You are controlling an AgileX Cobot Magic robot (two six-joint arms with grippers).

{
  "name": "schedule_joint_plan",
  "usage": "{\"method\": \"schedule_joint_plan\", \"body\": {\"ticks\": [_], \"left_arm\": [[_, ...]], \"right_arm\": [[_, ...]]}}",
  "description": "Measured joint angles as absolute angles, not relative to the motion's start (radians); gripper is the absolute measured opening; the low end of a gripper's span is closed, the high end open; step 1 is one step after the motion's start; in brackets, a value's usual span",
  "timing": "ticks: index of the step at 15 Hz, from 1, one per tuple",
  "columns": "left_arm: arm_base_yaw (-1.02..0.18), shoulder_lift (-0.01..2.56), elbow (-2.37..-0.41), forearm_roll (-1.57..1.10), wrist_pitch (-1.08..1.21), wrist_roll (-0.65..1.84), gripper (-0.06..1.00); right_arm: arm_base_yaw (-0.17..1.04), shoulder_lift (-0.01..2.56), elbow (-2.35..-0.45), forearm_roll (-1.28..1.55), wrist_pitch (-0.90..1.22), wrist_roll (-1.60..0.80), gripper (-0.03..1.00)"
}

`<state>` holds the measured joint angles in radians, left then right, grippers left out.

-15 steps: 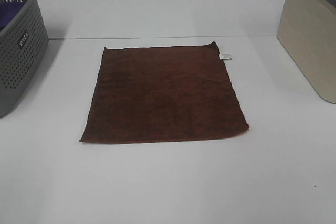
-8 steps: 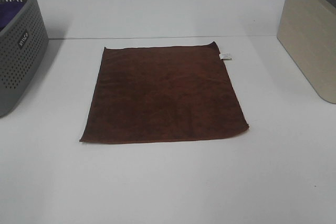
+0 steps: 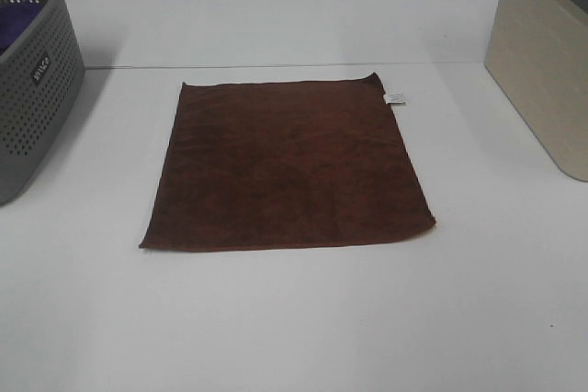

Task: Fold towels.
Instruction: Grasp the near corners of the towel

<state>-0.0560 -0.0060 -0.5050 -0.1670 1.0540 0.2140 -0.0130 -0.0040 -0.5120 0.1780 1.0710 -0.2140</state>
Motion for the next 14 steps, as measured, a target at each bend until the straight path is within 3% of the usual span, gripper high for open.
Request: {"method": "schedule_joint_plan", "body": {"ticks": [14], "left_arm": [[-0.056,-0.006,-0.505,-0.167,1.054,0.214,0.77]], "right_arm": [[-0.013,-0.004,-0.512,0.178,1.071,-0.214,0.83]]}}
